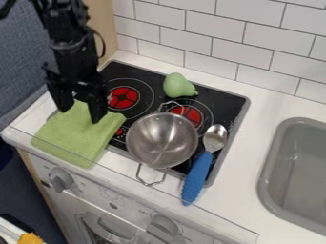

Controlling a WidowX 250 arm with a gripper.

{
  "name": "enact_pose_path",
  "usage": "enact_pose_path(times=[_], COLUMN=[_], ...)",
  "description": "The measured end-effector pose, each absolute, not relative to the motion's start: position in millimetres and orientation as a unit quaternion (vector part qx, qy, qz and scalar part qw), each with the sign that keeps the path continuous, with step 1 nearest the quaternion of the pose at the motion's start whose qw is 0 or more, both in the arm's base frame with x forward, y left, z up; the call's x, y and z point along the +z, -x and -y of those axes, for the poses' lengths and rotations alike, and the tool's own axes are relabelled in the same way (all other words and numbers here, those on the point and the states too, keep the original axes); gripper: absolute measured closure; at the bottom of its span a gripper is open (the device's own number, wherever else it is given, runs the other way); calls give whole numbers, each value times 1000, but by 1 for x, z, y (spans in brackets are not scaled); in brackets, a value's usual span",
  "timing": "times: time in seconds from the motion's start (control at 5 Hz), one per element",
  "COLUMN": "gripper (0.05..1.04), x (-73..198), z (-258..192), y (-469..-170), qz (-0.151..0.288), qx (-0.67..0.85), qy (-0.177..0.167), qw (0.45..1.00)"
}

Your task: Green cloth had been moved to the top left side

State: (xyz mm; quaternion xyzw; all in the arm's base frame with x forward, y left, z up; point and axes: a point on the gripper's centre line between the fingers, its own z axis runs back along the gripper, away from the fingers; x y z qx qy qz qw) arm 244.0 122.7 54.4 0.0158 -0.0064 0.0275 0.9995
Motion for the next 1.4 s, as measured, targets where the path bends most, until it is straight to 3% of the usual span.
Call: enact_pose_path(times=[0.4, 0.6, 1.4], gripper=[81, 81, 81], x=[11, 7, 10], z=[-148, -153, -131], y=[-238, -248, -368], qz=[-14, -23, 6], qx=[53, 57, 61], qy=[-25, -33, -9], qw=[998, 998, 998])
